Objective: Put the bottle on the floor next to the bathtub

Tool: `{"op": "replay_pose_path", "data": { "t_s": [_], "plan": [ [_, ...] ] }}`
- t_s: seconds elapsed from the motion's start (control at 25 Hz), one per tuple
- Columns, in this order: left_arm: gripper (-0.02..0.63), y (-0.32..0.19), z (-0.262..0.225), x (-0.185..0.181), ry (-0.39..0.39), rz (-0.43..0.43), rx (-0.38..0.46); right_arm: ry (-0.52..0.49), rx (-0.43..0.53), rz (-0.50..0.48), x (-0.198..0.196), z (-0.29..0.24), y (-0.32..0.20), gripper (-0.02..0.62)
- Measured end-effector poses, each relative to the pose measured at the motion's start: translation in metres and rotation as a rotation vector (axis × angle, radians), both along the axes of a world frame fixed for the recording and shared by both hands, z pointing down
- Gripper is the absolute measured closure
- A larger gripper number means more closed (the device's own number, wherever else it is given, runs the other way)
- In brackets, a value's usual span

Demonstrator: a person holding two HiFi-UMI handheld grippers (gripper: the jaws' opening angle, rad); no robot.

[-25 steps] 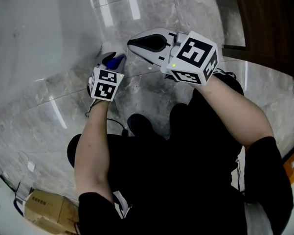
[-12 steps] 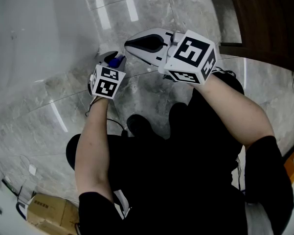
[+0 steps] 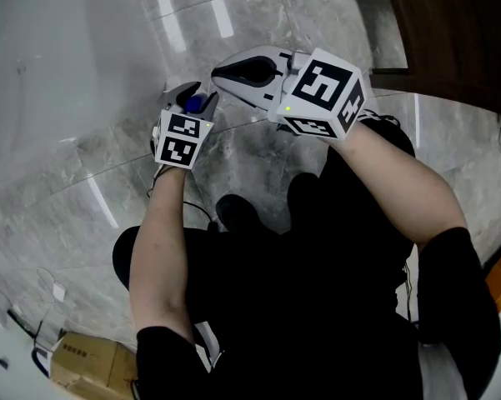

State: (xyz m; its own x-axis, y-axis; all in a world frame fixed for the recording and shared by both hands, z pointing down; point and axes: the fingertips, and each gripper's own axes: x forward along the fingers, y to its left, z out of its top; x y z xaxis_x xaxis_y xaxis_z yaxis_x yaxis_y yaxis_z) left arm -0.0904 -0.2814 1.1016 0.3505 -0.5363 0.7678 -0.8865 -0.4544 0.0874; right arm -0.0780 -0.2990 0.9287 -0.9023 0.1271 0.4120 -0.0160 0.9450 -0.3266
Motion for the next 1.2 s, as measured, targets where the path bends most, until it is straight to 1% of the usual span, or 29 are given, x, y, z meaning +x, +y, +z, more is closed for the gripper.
{"op": "replay_pose_path", "data": {
  "t_s": [0.08, 0.16, 0.24, 0.32, 0.4, 0.56, 0.64, 0.68, 0.72, 0.76, 0.88, 0.92, 1.0, 1.08, 1.12, 1.16, 1.2],
  "plan": [
    [0.431, -0.004, -0.010, -0.005, 0.007, -0.029, 0.025, 0.007, 0.029, -0.015, -0.002, 0.000, 0.001, 0.566],
    [0.431, -0.011, -0.029, -0.013, 0.012, -0.067, 0.074, 0.022, 0.075, -0.037, -0.004, 0.003, 0.003, 0.566],
    [0.431, -0.016, -0.052, -0.020, -0.002, -0.079, 0.126, 0.025, 0.097, -0.057, -0.006, 0.003, 0.006, 0.566],
    [0.431, -0.016, -0.076, -0.025, -0.034, -0.039, 0.157, 0.007, 0.091, -0.066, -0.009, -0.001, 0.008, 0.566],
    [0.436, -0.017, -0.100, -0.024, -0.050, 0.029, 0.179, -0.019, 0.086, -0.063, -0.013, -0.007, 0.005, 0.566],
    [0.440, -0.013, -0.146, -0.012, 0.016, 0.147, 0.210, -0.039, 0.061, -0.049, -0.014, -0.009, -0.004, 0.566],
    [0.440, -0.003, -0.170, -0.011, 0.027, 0.196, 0.232, -0.034, 0.031, -0.042, -0.015, -0.008, -0.007, 0.567],
    [0.442, 0.000, -0.182, -0.015, 0.026, 0.202, 0.253, -0.034, 0.018, -0.034, -0.017, -0.009, -0.009, 0.566],
    [0.446, 0.003, -0.194, -0.022, 0.026, 0.192, 0.278, -0.034, 0.018, -0.024, -0.020, -0.012, -0.012, 0.566],
    [0.450, 0.005, -0.206, -0.029, 0.033, 0.168, 0.306, -0.031, 0.039, -0.020, -0.023, -0.016, -0.015, 0.566],
    [0.472, 0.012, -0.236, -0.044, 0.081, 0.058, 0.395, -0.003, 0.189, -0.059, -0.029, -0.029, -0.013, 0.566],
    [0.477, 0.015, -0.244, -0.046, 0.092, 0.026, 0.414, -0.007, 0.218, -0.064, -0.030, -0.035, -0.012, 0.566],
    [0.485, 0.023, -0.257, -0.047, 0.078, -0.010, 0.432, -0.039, 0.242, -0.040, -0.034, -0.054, -0.014, 0.566],
    [0.491, 0.030, -0.276, -0.045, 0.037, -0.044, 0.460, -0.078, 0.288, -0.010, -0.038, -0.082, -0.017, 0.566],
    [0.492, 0.033, -0.291, -0.044, 0.041, -0.091, 0.479, -0.093, 0.320, -0.007, -0.039, -0.098, -0.017, 0.566],
    [0.504, 0.035, -0.309, -0.042, 0.073, -0.157, 0.498, -0.102, 0.345, -0.011, -0.038, -0.113, -0.014, 0.566],
    [0.534, 0.035, -0.330, -0.041, 0.115, -0.218, 0.516, -0.106, 0.355, -0.020, -0.038, -0.129, -0.011, 0.566]
  ]
}}
